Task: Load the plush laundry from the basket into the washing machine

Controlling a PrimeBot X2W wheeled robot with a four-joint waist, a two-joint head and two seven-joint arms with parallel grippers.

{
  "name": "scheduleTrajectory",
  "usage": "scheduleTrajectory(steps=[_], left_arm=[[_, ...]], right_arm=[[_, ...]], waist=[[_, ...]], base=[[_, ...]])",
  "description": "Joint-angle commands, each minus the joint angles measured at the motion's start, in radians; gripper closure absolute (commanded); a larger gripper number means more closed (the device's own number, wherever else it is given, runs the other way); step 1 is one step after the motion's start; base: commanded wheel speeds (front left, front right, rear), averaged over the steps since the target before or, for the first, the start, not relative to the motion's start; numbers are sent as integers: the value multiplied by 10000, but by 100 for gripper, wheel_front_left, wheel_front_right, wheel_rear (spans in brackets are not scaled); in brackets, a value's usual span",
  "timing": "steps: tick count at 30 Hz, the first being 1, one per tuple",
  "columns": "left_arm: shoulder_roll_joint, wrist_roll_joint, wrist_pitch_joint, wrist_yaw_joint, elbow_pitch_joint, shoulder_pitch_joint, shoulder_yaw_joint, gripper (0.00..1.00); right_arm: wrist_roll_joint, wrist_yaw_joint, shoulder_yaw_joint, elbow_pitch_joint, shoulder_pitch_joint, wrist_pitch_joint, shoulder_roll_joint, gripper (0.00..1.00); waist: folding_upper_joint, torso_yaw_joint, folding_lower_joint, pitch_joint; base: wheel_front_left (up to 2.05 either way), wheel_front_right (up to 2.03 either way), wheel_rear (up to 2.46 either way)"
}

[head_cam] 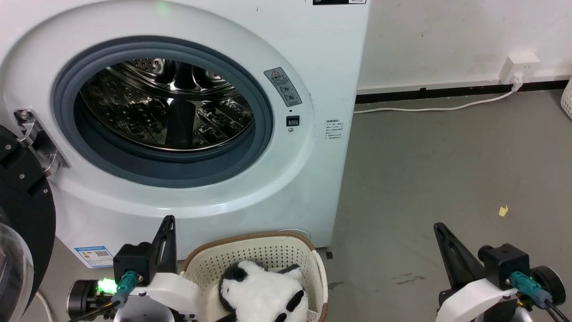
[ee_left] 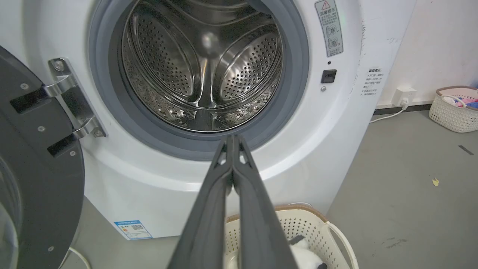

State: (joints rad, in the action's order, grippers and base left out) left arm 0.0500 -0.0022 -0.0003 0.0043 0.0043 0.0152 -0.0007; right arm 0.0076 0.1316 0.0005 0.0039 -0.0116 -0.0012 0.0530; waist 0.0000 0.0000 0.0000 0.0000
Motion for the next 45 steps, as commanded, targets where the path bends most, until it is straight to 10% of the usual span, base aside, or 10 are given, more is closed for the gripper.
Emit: scheduleTrajectory(steps=[1, 45], left_arm=[[0, 0, 0, 0, 0, 0, 6, 0], [1, -1941, 234, 381, 2557, 1474, -1677, 0]], right_arm=[[0, 0, 4, 0, 0, 0, 0, 0], [901, -3, -244, 282, 106, -701, -8, 0]], waist=[[0, 0, 0, 0], [0, -48, 0, 1150]], base=[[0, 0, 0], [0, 0, 0]])
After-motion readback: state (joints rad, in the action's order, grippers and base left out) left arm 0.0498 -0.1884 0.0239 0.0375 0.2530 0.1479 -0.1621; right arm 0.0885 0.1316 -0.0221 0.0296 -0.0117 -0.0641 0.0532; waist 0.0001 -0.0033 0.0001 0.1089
